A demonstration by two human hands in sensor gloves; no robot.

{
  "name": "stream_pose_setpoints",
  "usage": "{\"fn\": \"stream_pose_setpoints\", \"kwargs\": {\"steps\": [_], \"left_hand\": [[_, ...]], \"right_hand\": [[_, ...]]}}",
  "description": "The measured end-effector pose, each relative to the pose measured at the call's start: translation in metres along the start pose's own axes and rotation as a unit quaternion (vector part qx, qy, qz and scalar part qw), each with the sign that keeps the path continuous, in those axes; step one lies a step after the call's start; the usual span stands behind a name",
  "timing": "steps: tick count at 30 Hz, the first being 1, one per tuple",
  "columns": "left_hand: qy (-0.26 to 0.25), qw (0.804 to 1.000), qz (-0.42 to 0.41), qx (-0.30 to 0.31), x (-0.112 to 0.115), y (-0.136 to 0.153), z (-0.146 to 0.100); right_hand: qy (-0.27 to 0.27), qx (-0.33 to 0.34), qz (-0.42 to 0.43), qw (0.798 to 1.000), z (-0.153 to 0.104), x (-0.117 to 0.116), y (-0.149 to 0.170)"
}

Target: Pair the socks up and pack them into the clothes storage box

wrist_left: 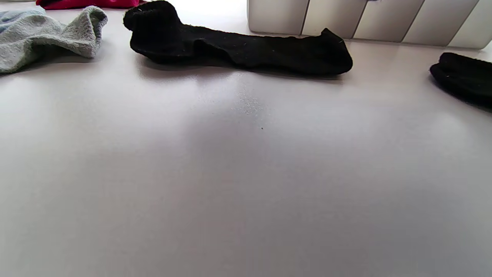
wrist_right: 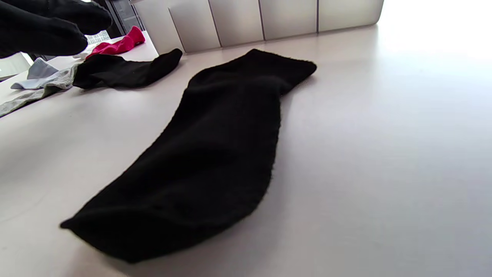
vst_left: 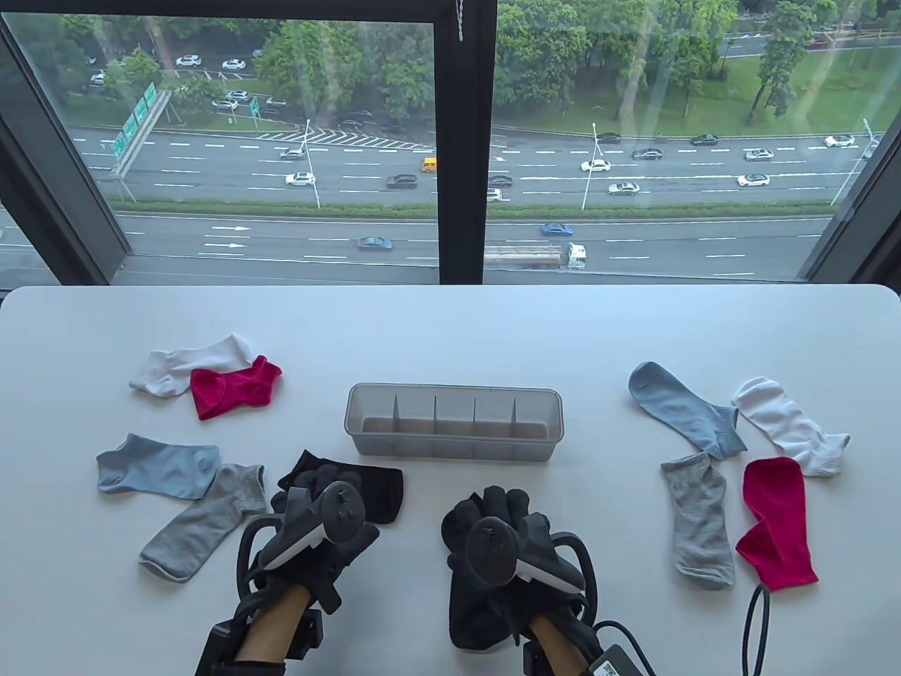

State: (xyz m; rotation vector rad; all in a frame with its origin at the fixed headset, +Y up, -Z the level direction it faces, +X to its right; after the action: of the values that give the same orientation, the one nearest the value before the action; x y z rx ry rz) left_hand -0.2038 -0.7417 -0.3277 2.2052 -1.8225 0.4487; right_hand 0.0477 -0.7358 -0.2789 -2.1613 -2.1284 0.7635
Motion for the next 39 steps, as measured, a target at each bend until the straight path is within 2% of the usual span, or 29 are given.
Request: {"fn": "stream_pose_setpoints", "kwargs": {"steps": [4, 7, 11, 12, 14, 16, 17, 20, 23, 25, 28, 30, 32, 34, 36, 39], "left_hand": [[0.015, 0.998, 0.013, -0.056, -0.005, 0.012, 0.024], [0.041, 0.996, 0.014, -0.076, 0.002, 0.011, 0.043], [0.101, 0.988, 0.060, -0.102, 0.019, 0.005, 0.061], [0.103, 0.987, 0.068, -0.104, 0.017, 0.003, 0.062], [0.060, 0.992, 0.063, -0.095, 0.009, -0.003, 0.060], [0.005, 0.994, 0.083, -0.069, 0.001, -0.009, 0.052], [0.008, 0.996, 0.077, -0.051, 0.000, -0.010, 0.050], [-0.014, 0.999, -0.027, 0.026, -0.012, -0.020, 0.029], [-0.024, 0.986, -0.126, 0.110, -0.027, -0.037, 0.002], [-0.048, 0.965, -0.187, 0.176, -0.037, -0.053, -0.020], [-0.041, 0.931, -0.262, 0.250, -0.038, -0.072, -0.039], [-0.043, 0.896, -0.328, 0.296, -0.033, -0.081, -0.048], [-0.033, 0.861, -0.390, 0.325, -0.026, -0.086, -0.050], [0.001, 0.843, -0.423, 0.333, -0.023, -0.086, -0.051], [-0.003, 0.843, -0.428, 0.326, -0.022, -0.081, -0.052], [-0.058, 0.883, -0.396, 0.246, -0.023, -0.055, -0.045]], "right_hand": [[0.005, -0.015, -0.027, 1.000, 0.001, 0.000, 0.011], [0.007, -0.025, -0.047, 0.999, 0.000, 0.002, 0.015], [0.023, -0.033, -0.062, 0.997, -0.003, 0.008, 0.020], [0.024, -0.033, -0.062, 0.997, -0.003, 0.008, 0.020], [0.024, -0.033, -0.058, 0.998, -0.004, 0.008, 0.021], [0.023, -0.029, -0.055, 0.998, -0.004, 0.008, 0.020], [0.023, -0.028, -0.055, 0.998, -0.004, 0.008, 0.020], [0.030, -0.025, -0.053, 0.998, -0.004, 0.009, 0.018], [0.053, -0.026, -0.061, 0.996, -0.005, 0.011, 0.016], [0.050, -0.014, -0.057, 0.997, -0.006, 0.013, 0.015], [0.054, 0.009, -0.003, 0.998, -0.007, 0.014, 0.015], [0.097, 0.024, 0.053, 0.994, -0.011, 0.017, 0.018], [0.106, 0.066, 0.110, 0.986, -0.014, 0.019, 0.020], [0.102, 0.086, 0.178, 0.975, -0.015, 0.020, 0.021], [0.127, 0.081, 0.229, 0.962, -0.015, 0.023, 0.023], [0.212, 0.027, 0.252, 0.944, -0.019, 0.028, 0.037]]}}
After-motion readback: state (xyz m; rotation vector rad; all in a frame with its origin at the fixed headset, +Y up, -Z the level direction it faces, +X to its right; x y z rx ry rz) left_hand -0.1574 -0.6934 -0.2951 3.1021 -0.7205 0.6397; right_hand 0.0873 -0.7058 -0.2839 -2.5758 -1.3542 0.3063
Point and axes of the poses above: the tracker on the back of each hand, its own y axis roughly to the little-finger side, its own z axis roughly from the wrist to the fingertips, x = y × z, the point moved 2 cm from there along z, roughly from the wrist to the fingertips, and after that the axes turned 10 degrees about -z, right-handed, at the moved point
